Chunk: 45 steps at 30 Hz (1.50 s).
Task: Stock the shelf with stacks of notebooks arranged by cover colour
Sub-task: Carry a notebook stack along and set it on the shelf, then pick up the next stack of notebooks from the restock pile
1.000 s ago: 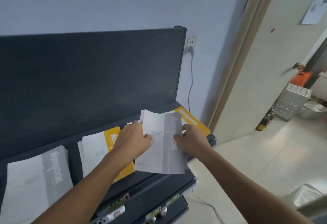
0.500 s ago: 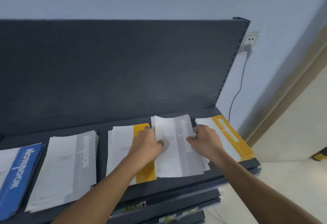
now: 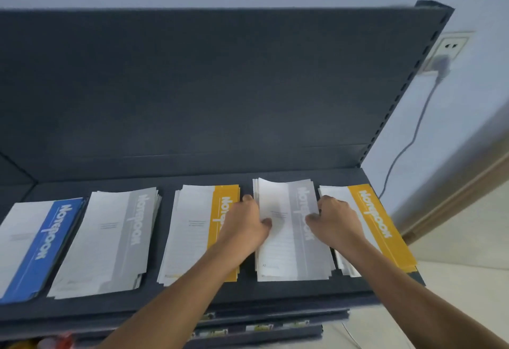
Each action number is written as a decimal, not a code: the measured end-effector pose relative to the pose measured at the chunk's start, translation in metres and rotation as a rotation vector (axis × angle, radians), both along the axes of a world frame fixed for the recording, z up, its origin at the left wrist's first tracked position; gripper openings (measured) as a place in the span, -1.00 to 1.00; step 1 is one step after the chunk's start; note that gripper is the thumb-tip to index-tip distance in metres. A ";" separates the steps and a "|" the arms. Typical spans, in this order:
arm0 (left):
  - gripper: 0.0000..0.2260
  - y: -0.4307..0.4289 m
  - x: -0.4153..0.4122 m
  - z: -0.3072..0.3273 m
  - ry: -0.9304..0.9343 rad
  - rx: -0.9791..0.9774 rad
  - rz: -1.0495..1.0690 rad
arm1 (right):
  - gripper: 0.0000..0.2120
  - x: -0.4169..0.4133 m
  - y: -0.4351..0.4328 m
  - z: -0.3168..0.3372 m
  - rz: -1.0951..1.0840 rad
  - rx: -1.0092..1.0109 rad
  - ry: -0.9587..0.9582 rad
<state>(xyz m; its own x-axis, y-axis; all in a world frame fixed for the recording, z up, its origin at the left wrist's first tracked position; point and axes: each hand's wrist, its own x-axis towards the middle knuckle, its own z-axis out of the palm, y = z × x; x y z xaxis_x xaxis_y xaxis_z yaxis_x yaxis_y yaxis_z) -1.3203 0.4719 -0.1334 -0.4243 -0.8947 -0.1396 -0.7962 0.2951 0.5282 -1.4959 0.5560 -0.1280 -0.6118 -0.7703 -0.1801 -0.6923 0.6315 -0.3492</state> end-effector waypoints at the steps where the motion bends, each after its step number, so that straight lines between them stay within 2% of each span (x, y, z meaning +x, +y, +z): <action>1: -0.70 0.001 -0.001 0.000 -0.019 -0.005 0.000 | -0.87 -0.001 0.000 -0.002 0.011 0.007 -0.015; 6: -0.71 0.008 -0.005 -0.005 -0.124 -0.055 -0.010 | -0.92 -0.008 0.001 -0.010 0.088 0.039 -0.059; 10: -0.63 0.019 -0.006 -0.011 -0.170 -0.113 0.024 | -0.86 -0.012 0.003 -0.012 0.166 0.058 0.042; 14: -0.59 0.023 0.002 -0.009 -0.131 -0.149 0.046 | -0.88 -0.009 -0.004 -0.003 0.270 0.038 0.194; 19: -0.65 0.012 0.049 0.013 -0.012 -0.152 0.145 | -0.84 0.026 -0.034 0.022 0.466 -0.066 0.271; 24: -0.73 0.001 0.128 0.036 -0.017 -0.166 0.251 | -0.82 0.097 -0.075 0.037 0.706 -0.165 0.219; 28: -0.74 -0.001 0.201 0.044 -0.067 -0.151 0.354 | -0.72 0.161 -0.092 0.043 0.849 -0.216 0.162; 32: -0.74 -0.004 0.272 0.051 -0.085 -0.172 0.461 | -0.72 0.233 -0.108 0.051 0.989 -0.250 0.176; 36: -0.78 -0.003 0.351 0.059 -0.021 -0.175 0.553 | -0.71 0.313 -0.123 0.063 1.104 -0.299 0.263; 39: -0.78 0.006 0.419 0.061 -0.024 -0.203 0.602 | -0.76 0.381 -0.134 0.067 1.178 -0.314 0.256; 45: -0.82 0.025 0.565 0.057 -0.095 -0.238 0.704 | -0.71 0.517 -0.149 0.067 1.244 -0.321 0.184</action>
